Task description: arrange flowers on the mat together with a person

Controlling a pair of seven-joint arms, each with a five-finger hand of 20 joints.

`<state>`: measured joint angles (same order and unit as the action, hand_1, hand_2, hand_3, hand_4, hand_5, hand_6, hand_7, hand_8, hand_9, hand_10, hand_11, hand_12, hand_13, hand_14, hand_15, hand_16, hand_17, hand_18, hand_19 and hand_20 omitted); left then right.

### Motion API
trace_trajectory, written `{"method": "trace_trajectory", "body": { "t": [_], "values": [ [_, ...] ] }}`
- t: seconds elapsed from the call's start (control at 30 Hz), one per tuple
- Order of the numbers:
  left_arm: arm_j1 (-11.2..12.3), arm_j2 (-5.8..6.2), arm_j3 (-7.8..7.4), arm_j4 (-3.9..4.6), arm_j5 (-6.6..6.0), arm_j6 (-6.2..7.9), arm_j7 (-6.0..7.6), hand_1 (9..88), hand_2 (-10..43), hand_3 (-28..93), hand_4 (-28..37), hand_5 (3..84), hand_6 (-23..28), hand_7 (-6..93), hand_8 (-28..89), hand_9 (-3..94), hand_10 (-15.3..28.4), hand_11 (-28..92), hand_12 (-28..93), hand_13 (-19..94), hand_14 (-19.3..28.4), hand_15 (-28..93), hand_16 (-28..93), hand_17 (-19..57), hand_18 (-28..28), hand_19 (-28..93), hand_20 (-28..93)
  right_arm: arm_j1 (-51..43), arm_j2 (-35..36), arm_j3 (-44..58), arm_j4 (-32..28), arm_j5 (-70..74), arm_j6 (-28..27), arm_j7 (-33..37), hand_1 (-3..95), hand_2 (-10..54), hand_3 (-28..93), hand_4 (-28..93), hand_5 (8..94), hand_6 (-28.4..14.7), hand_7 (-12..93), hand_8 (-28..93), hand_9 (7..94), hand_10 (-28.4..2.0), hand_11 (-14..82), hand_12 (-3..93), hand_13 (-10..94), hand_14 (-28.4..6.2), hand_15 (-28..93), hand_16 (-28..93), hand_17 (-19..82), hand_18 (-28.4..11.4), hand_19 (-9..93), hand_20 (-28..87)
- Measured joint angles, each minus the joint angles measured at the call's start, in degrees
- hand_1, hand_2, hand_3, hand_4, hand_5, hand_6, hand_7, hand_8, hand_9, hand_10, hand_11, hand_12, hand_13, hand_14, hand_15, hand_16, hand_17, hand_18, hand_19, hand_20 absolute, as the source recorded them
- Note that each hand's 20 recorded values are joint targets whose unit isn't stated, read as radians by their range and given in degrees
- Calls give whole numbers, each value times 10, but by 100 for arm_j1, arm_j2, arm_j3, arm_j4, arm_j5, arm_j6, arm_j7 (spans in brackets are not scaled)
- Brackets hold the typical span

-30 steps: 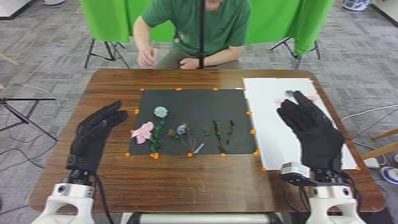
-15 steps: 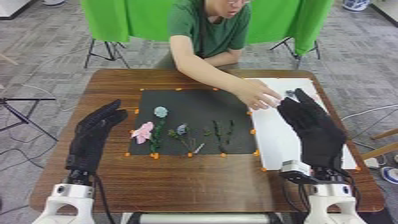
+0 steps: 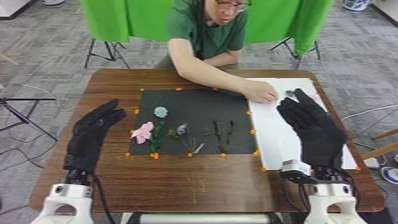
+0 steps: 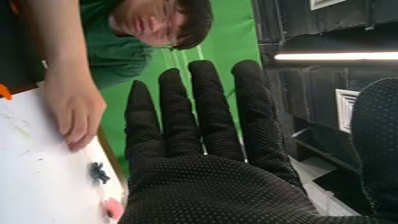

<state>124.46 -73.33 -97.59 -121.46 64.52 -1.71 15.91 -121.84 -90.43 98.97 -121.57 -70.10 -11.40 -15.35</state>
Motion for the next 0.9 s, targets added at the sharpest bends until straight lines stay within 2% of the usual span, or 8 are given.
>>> {"method": "trace_trajectory", "body": {
  "t": [0.27,0.47,0.9],
  "values": [
    [17,-72,-108,-13,-4,0,-5,287,-95,622,-179,434,35,135,-58,435,128,188,161,335,165,126,53,42,118,52,162,-8,3,-22,-9,20,57,-10,89,47,785,-174,453,-7,91,-84,500,-154,62,111,369,-136,116,138,212,-134,46,291],
    [11,-144,-134,-13,0,-34,-10,286,-95,623,-179,434,35,134,-58,436,128,189,161,333,164,125,53,41,118,52,162,-17,3,-34,-16,26,69,-19,89,48,785,-173,453,-8,91,-84,510,-155,63,113,381,-135,122,136,216,-132,42,293],
    [-62,-149,-142,0,9,-95,-11,287,-95,622,-180,434,36,132,-57,435,127,187,161,332,164,125,54,41,118,52,162,0,2,-30,-14,2,46,-22,90,50,783,-172,455,-7,92,-85,519,-155,64,115,411,-137,134,134,223,-130,39,302]
  ]
}}
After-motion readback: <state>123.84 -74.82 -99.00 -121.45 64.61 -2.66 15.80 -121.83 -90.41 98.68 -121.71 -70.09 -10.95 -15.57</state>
